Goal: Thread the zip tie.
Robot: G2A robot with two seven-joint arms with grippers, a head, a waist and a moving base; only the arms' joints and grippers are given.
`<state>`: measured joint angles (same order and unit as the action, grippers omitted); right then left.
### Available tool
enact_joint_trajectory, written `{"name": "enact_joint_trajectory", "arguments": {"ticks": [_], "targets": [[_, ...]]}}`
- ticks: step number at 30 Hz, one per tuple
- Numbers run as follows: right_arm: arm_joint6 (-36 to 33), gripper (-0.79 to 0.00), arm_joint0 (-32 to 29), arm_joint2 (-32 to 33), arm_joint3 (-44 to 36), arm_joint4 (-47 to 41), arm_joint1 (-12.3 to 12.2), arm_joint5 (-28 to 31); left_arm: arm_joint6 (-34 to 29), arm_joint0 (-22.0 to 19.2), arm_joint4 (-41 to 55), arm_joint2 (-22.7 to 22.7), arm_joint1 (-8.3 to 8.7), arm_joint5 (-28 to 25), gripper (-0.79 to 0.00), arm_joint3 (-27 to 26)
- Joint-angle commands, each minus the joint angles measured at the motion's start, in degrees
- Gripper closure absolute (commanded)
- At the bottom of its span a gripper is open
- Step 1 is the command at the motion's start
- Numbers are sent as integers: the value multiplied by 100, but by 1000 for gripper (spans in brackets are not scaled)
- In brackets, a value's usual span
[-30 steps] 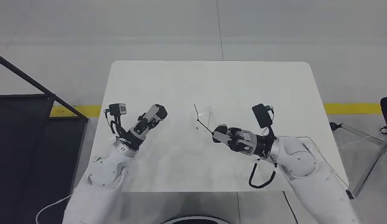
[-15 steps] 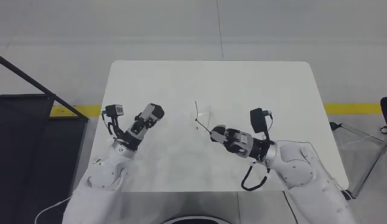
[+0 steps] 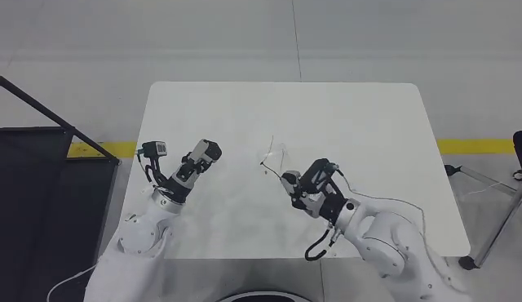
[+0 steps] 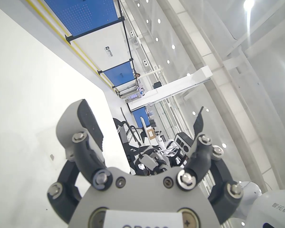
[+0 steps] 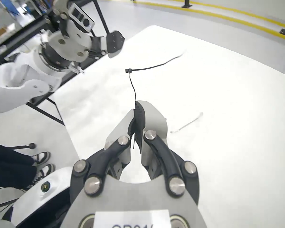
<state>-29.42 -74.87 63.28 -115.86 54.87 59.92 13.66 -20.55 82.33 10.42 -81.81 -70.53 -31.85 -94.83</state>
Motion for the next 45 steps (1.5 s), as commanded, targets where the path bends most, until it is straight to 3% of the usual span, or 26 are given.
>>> {"name": "enact_joint_trajectory", "arguments": {"ticks": [1,8,18,32,45], "targets": [[-268,0,4,-55,-125,426,10,-429,0,0,0,0,0,0,-785,0],[-1386,0,238,-760,-306,1841,143,-1531,0,0,0,0,0,0,-785,0],[-2854,0,1185,-1623,180,2296,468,-1928,0,0,0,0,0,0,-785,0],[-3634,0,1928,-2178,808,2499,898,-2442,0,0,0,0,0,0,-785,0],[-3825,0,2301,-2317,1305,2440,1210,-2501,0,0,0,0,0,0,-785,0]]}}
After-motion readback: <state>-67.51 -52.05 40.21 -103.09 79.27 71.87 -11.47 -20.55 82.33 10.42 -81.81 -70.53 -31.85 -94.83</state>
